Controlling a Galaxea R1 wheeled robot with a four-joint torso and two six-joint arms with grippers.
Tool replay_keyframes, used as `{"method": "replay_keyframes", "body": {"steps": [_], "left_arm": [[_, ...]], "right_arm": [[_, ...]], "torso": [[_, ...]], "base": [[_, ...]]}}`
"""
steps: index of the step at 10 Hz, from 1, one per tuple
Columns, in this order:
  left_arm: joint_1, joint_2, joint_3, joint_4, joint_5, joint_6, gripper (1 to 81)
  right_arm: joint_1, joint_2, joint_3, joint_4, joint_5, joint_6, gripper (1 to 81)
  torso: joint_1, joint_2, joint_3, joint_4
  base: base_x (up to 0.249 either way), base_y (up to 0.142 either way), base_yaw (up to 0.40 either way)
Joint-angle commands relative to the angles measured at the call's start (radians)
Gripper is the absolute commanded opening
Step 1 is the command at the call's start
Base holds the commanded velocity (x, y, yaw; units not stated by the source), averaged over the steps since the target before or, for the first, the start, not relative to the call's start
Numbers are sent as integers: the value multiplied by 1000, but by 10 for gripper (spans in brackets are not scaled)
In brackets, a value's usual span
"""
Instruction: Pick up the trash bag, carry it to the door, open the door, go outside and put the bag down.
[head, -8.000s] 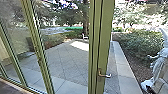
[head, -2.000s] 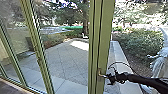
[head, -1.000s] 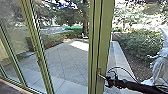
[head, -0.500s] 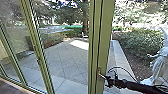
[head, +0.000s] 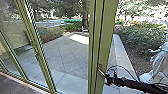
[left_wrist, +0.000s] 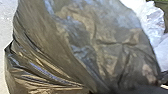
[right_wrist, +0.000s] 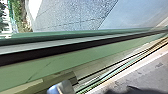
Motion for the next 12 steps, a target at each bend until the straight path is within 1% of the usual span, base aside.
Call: {"method": "replay_keyframes", "body": {"steps": [1, 4, 7, 8, 11, 12], "left_arm": [[-28, 3, 3, -7, 74, 1, 10], [-25, 0, 3, -7, 74, 1, 10], [-23, 0, 3, -7, 75, 1, 10], [-22, -1, 3, -7, 78, 1, 10], [-22, -3, 3, -7, 84, 1, 10], [-22, -3, 3, -7, 84, 3, 10]], "right_arm": [[22, 51, 27, -43, -352, -37, 811], [83, 54, 18, -40, -333, -37, 811], [89, 66, -7, -40, -319, -40, 811], [93, 71, -19, -38, -305, -40, 811], [105, 72, -18, -37, -301, -40, 811], [106, 72, -16, -37, -301, -40, 811]], "torso": [[0, 0, -1, 0], [0, 0, 2, 0], [0, 0, 1, 0], [-1, 0, 1, 0], [-2, 0, 1, -1], [-2, 0, 1, -1]], "base": [[0, 0, 0], [0, 0, 0], [0, 0, 0], [0, 0, 0], [0, 0, 0], [85, 0, 0]]}}
